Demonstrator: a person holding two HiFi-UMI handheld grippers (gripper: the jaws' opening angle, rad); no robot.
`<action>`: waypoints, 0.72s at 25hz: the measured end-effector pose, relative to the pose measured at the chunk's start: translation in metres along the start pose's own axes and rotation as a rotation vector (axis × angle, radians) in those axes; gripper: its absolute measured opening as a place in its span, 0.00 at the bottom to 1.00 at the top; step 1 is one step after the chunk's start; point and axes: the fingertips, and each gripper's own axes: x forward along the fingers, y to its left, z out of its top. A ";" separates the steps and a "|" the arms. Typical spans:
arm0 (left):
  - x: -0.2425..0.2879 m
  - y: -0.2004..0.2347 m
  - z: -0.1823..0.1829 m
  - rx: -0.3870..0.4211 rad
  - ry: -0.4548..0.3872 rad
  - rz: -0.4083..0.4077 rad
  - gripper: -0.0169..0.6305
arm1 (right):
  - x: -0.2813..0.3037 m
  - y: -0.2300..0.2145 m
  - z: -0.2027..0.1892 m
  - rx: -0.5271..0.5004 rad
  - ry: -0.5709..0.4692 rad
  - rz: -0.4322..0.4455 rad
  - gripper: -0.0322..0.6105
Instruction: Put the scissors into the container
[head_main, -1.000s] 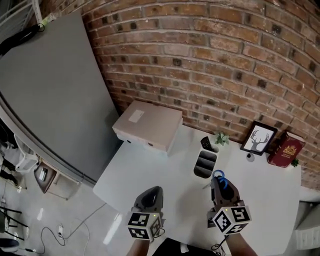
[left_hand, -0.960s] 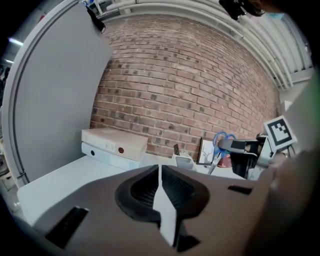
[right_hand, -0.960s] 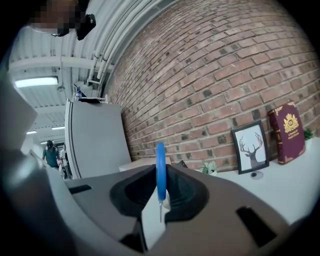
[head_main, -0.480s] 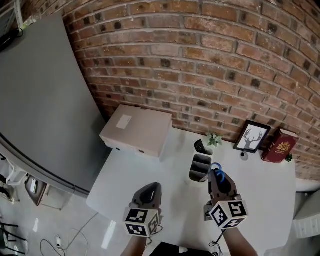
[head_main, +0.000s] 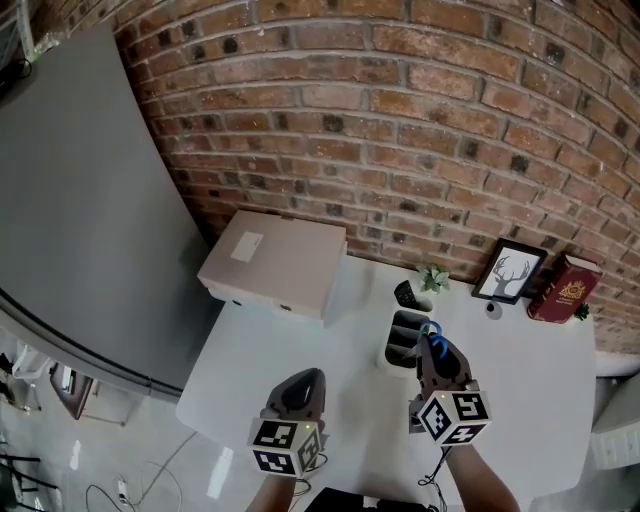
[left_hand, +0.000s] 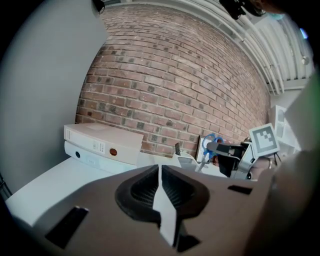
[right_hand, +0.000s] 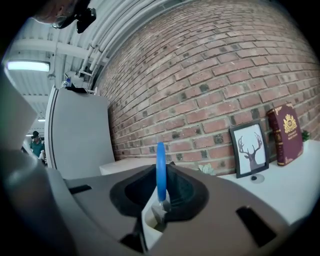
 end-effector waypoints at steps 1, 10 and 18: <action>0.000 0.002 0.000 -0.004 0.002 0.001 0.06 | 0.002 -0.001 -0.003 0.007 0.007 -0.002 0.13; 0.003 0.005 -0.008 -0.011 0.016 -0.002 0.06 | 0.008 -0.009 -0.031 -0.014 0.067 -0.022 0.13; 0.004 0.000 -0.010 -0.017 0.019 -0.011 0.06 | 0.009 -0.013 -0.048 -0.041 0.115 -0.026 0.13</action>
